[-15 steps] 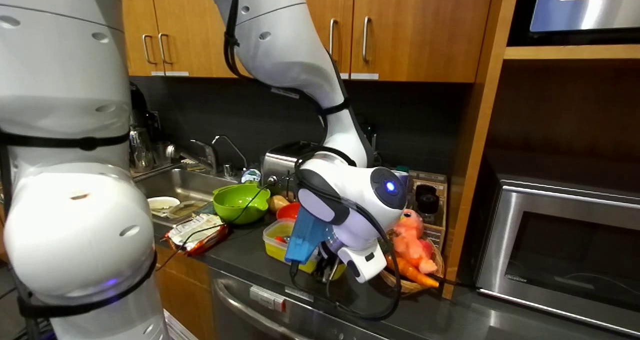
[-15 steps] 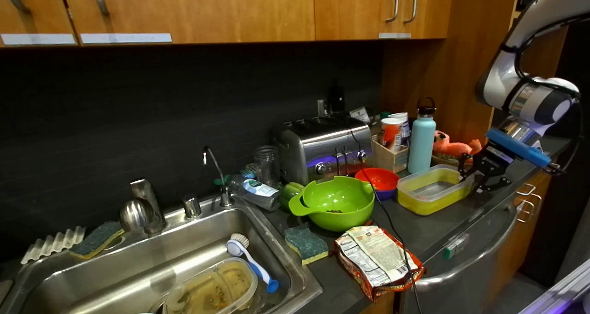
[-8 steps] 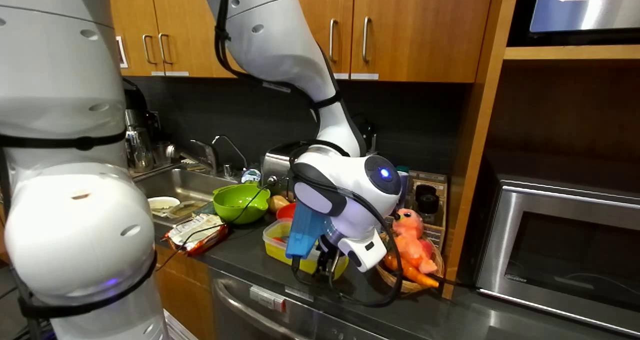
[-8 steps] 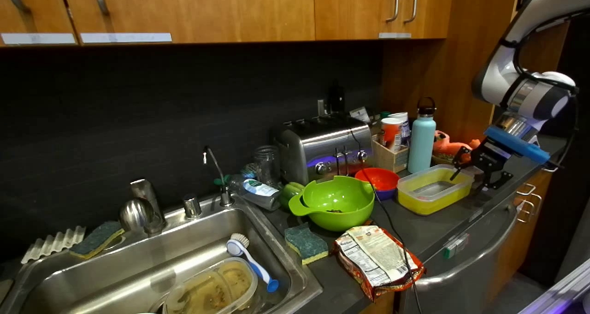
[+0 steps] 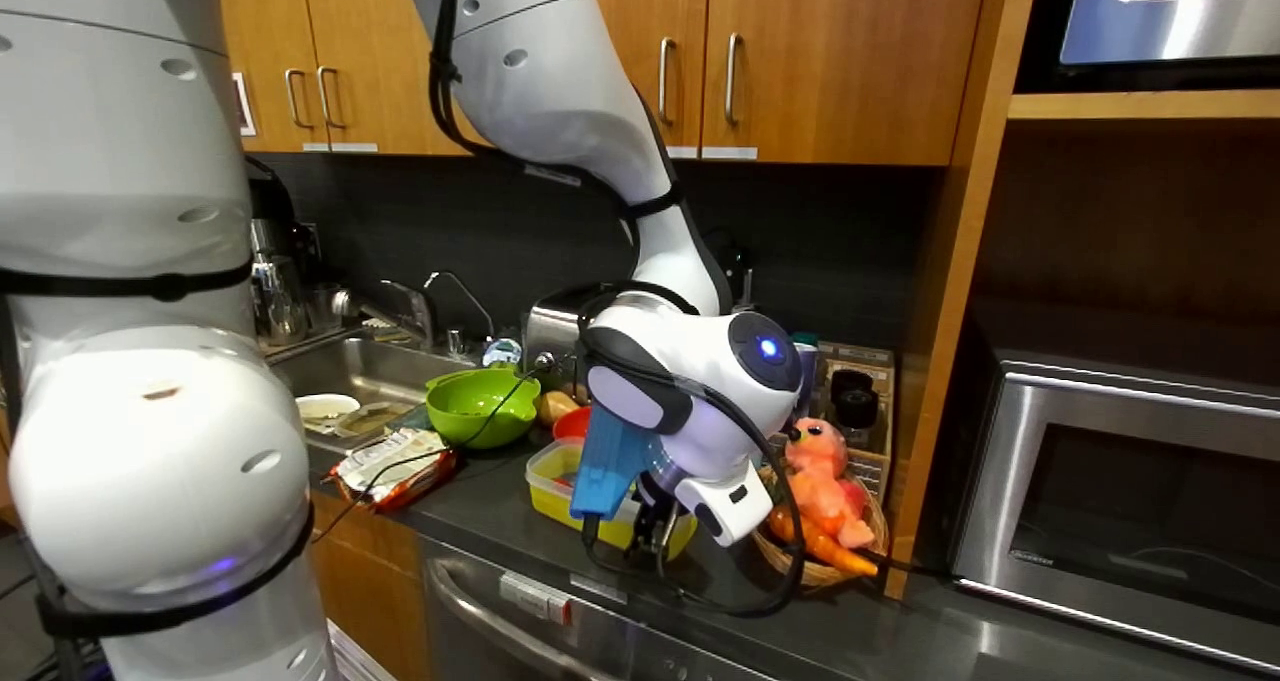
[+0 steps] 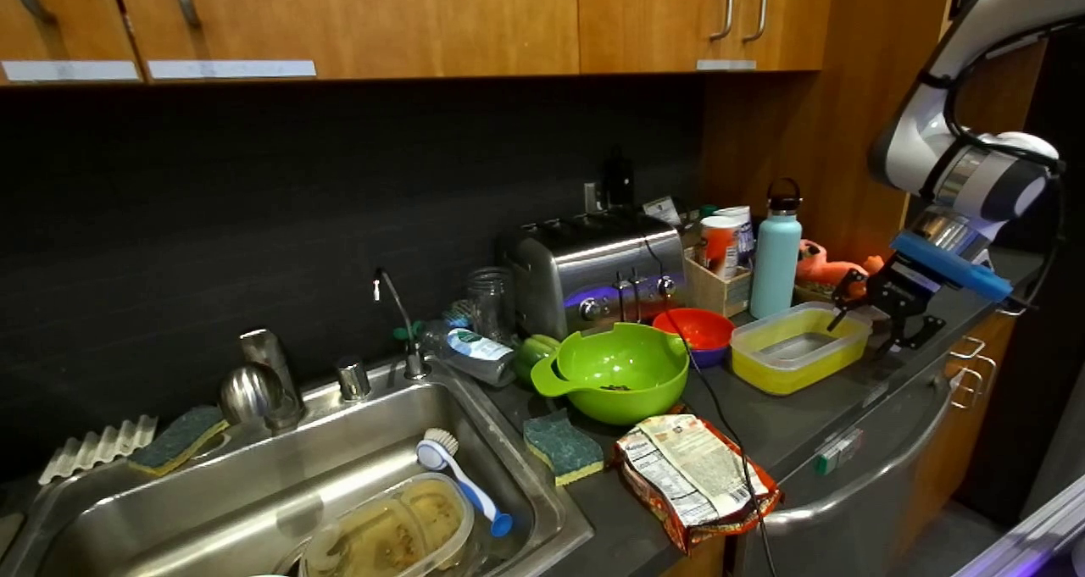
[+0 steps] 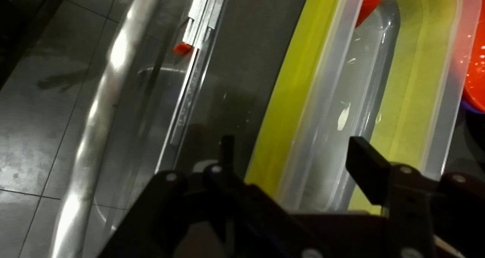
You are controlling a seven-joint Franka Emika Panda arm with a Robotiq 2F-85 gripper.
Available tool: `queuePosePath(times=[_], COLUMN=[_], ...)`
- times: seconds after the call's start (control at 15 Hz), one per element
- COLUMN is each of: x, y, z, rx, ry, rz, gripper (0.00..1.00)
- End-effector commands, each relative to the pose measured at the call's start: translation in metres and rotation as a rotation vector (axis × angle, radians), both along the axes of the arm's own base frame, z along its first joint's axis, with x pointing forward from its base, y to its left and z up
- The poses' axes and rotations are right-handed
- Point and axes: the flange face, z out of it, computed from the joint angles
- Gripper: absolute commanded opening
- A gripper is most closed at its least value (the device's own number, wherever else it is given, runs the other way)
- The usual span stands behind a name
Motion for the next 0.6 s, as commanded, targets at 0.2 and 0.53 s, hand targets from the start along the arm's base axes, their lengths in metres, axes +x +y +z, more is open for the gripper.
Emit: queuePosePath(times=[0.2,0.53], x=[0.005,0.035], y=[0.013,0.060], z=[0.014,0.029], rx=[-0.073,-0.213], ry=[-0.013,-0.019], rz=[0.012,0.145], gripper=[1.00,1.00])
